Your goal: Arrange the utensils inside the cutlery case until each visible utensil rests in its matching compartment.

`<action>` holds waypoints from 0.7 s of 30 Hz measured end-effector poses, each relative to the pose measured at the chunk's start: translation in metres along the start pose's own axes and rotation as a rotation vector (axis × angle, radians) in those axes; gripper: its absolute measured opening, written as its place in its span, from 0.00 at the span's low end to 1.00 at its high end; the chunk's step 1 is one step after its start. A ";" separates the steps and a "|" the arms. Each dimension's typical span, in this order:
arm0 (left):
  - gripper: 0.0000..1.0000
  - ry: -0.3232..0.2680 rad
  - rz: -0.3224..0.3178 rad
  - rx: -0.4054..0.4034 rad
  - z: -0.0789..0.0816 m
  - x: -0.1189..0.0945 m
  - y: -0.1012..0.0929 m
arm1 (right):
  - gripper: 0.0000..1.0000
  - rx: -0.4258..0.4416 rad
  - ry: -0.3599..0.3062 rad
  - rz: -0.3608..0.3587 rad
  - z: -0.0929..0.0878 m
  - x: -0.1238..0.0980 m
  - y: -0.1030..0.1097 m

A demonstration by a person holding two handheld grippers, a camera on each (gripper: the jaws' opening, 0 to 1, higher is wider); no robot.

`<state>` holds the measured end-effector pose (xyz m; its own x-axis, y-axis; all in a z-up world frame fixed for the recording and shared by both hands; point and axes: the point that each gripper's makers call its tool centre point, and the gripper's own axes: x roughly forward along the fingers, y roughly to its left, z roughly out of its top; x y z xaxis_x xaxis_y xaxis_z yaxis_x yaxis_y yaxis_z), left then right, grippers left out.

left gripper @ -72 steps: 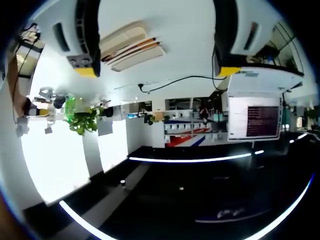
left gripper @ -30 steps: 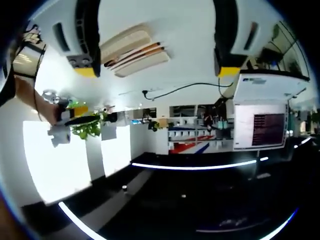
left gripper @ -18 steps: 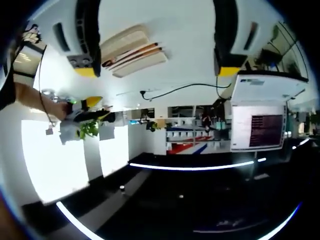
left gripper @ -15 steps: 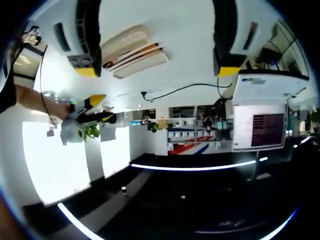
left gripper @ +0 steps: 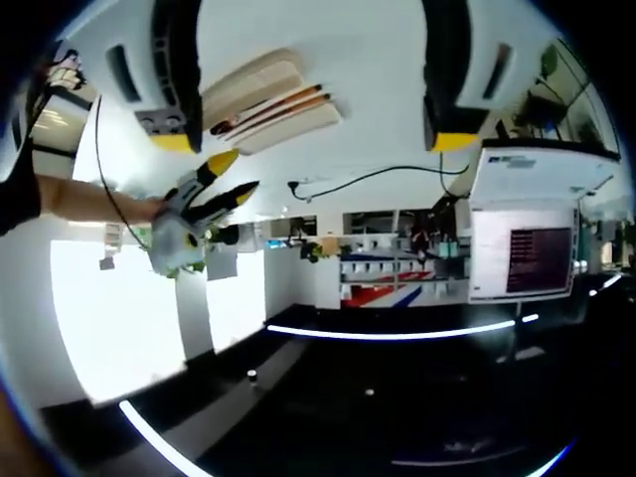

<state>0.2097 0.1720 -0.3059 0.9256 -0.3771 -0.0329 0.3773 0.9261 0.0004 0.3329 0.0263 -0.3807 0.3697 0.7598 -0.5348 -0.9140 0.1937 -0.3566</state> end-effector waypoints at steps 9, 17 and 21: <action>0.96 0.023 0.003 0.011 -0.004 0.003 0.003 | 0.32 -0.064 0.062 0.029 -0.013 0.016 0.001; 0.97 -0.024 0.006 0.002 0.007 0.001 0.004 | 0.24 -0.044 0.091 0.112 -0.019 0.033 0.012; 0.97 -0.021 0.015 0.005 0.005 0.001 0.006 | 0.21 -0.070 0.130 0.133 -0.025 0.040 0.013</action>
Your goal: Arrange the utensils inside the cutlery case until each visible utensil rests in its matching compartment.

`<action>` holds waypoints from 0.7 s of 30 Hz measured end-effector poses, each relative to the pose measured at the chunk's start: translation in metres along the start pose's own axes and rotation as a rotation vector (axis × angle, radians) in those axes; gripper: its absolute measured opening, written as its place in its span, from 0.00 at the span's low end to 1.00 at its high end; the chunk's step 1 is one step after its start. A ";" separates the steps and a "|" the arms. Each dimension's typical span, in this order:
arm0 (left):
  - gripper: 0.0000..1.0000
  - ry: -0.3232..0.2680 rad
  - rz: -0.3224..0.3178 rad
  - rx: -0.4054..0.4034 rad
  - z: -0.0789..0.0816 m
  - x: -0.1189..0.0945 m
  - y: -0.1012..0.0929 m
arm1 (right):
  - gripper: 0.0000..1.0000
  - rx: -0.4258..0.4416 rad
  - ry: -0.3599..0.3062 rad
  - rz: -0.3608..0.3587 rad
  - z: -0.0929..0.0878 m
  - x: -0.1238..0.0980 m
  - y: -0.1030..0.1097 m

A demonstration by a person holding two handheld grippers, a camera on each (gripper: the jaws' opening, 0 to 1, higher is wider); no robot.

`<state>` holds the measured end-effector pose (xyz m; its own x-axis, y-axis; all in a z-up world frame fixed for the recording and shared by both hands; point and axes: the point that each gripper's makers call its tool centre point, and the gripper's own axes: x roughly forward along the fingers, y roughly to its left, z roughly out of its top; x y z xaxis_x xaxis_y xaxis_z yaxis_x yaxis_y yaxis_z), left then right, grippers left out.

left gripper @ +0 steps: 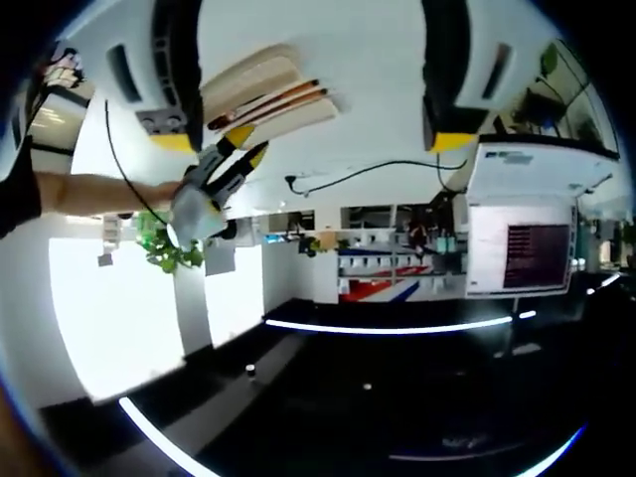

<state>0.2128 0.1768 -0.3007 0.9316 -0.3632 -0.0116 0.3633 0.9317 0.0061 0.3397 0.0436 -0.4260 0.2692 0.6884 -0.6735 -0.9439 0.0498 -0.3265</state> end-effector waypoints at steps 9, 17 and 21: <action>0.97 0.031 -0.009 0.022 -0.009 0.004 -0.004 | 0.16 0.041 0.060 0.093 -0.012 0.019 0.005; 0.96 0.030 -0.019 0.018 -0.007 0.003 -0.003 | 0.11 0.042 0.100 0.136 -0.018 0.025 0.006; 0.95 0.036 -0.001 0.020 -0.009 0.004 0.001 | 0.09 0.113 0.102 0.163 -0.020 0.028 0.006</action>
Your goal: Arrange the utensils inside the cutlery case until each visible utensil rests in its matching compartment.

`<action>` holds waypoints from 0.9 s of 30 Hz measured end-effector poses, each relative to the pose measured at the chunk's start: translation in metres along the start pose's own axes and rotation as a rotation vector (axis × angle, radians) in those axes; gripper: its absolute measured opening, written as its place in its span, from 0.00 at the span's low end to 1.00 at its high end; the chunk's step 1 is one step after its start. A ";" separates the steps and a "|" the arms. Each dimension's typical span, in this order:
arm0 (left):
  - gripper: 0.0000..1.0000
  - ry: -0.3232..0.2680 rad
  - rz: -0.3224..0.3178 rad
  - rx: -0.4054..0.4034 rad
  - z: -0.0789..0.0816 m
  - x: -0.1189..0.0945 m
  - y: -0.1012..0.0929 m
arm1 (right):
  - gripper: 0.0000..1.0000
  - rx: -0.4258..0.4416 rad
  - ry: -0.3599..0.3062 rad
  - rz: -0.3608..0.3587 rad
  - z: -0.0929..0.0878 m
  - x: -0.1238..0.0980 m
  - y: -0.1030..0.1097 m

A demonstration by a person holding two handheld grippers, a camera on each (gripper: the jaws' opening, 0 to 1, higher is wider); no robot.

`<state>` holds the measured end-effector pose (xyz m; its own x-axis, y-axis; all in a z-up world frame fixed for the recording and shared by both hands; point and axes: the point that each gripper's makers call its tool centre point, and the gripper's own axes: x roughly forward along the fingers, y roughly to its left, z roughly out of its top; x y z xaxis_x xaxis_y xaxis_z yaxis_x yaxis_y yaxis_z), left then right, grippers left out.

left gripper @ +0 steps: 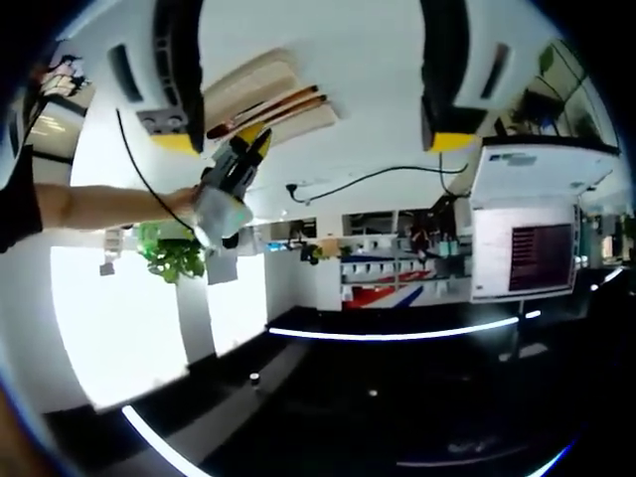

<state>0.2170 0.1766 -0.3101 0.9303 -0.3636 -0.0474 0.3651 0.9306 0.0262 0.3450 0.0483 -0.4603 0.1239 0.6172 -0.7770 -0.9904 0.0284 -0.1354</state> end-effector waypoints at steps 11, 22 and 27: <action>0.93 -0.004 0.040 0.001 0.000 0.004 0.006 | 0.08 0.018 0.045 0.032 -0.004 0.012 -0.001; 0.92 0.013 0.027 -0.001 -0.005 0.005 0.004 | 0.04 -0.004 0.234 0.091 -0.002 0.015 0.004; 0.92 0.010 0.032 -0.001 -0.005 0.003 0.005 | 0.04 -0.051 0.316 0.122 -0.001 0.017 0.006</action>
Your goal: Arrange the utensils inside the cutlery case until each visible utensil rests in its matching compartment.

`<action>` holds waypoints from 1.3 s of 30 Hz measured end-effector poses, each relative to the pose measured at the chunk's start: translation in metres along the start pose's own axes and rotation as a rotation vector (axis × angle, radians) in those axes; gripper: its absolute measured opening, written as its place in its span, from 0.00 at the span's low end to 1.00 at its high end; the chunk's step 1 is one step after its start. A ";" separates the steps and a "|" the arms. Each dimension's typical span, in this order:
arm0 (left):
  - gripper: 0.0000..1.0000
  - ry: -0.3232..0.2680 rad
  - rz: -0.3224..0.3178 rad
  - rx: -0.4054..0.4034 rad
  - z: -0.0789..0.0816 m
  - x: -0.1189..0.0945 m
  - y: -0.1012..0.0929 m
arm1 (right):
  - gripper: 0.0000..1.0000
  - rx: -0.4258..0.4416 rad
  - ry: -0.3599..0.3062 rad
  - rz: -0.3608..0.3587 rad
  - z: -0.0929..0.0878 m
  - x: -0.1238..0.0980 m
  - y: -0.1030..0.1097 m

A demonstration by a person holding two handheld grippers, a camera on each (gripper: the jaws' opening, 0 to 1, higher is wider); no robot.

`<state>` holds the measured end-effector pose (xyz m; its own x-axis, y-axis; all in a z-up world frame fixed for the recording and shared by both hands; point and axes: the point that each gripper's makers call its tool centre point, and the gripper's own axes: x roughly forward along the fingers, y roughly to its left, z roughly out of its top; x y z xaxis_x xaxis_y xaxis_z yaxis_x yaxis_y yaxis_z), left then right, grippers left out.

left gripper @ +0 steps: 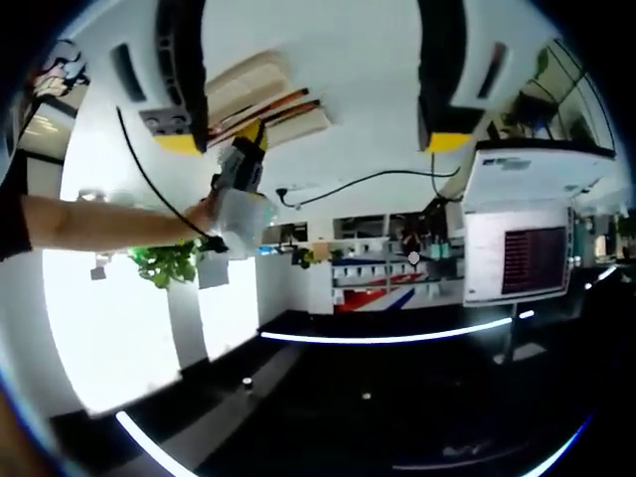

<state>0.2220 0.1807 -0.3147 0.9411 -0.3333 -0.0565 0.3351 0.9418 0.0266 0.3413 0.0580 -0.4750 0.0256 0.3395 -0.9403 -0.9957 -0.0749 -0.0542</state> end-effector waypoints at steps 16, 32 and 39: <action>0.92 -0.003 -0.003 -0.013 0.000 -0.002 0.003 | 0.02 -0.005 0.005 -0.054 -0.002 0.000 0.002; 0.92 -0.005 -0.008 -0.014 0.001 -0.004 0.002 | 0.02 0.019 0.000 -0.072 0.005 -0.027 0.010; 0.91 -0.002 0.000 -0.008 0.001 -0.005 0.004 | 0.02 0.042 -0.043 -0.074 0.011 -0.039 0.018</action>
<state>0.2183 0.1858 -0.3136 0.9412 -0.3336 -0.0543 0.3349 0.9421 0.0185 0.3216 0.0538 -0.4354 0.0965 0.3822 -0.9190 -0.9941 -0.0092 -0.1082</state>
